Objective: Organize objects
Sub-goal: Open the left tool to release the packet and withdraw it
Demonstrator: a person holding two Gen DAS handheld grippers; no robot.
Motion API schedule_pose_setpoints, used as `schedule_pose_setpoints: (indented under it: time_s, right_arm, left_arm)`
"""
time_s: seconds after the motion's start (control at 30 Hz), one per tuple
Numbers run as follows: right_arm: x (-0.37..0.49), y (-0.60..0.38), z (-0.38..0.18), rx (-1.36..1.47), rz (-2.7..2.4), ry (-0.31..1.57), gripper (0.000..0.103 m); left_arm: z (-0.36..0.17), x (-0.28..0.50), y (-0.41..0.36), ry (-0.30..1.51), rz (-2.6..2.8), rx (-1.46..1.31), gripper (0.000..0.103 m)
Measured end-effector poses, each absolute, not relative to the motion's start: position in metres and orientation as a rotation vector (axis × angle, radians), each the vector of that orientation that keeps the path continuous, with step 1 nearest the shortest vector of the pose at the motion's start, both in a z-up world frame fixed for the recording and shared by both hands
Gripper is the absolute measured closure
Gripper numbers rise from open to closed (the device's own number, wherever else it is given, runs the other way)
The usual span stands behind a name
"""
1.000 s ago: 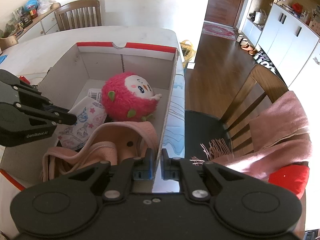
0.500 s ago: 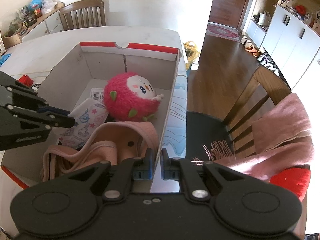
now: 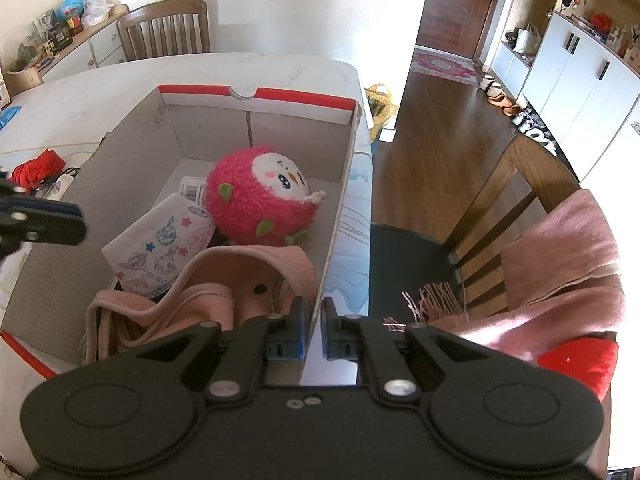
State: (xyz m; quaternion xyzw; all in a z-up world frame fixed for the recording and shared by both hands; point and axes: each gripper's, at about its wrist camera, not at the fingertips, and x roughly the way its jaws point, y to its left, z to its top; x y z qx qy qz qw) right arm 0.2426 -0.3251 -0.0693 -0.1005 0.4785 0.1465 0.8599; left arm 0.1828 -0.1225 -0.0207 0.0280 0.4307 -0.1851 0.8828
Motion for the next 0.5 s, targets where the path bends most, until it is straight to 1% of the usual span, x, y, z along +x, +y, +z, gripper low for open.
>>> schedule_pose_setpoints:
  time_s: [0.23,0.27,0.3,0.33,0.4,0.43,0.5]
  right_arm:
    - [0.243,-0.322,-0.071,-0.219,0.299,1.009,0.097]
    - [0.244,-0.322,-0.071,-0.22,0.298,1.011,0.097]
    - [0.243,-0.321,-0.071,-0.222,0.296,1.011,0.097]
    - [0.243,-0.321,-0.071,-0.223,0.294,1.012,0.097]
    - [0.244,-0.321,-0.071,-0.227,0.291,1.015,0.097]
    - [0.244,-0.32,-0.072,-0.228,0.289,1.016,0.097]
    - [0.244,-0.319,-0.072,-0.232,0.286,1.016,0.098]
  left_arm:
    - [-0.012,0.166,-0.089,0.856,-0.335,-0.009,0.098]
    - [-0.011,0.164,-0.083,0.852,-0.33,-0.022,0.094]
    - [-0.011,0.161,-0.076,0.848,-0.32,-0.033,0.088]
    - [-0.012,0.158,-0.071,0.845,-0.309,-0.04,0.084]
    - [-0.012,0.152,-0.059,0.838,-0.277,-0.052,0.065]
    - [-0.012,0.149,-0.053,0.836,-0.263,-0.059,0.061]
    - [-0.013,0.145,-0.04,0.829,-0.228,-0.073,0.048]
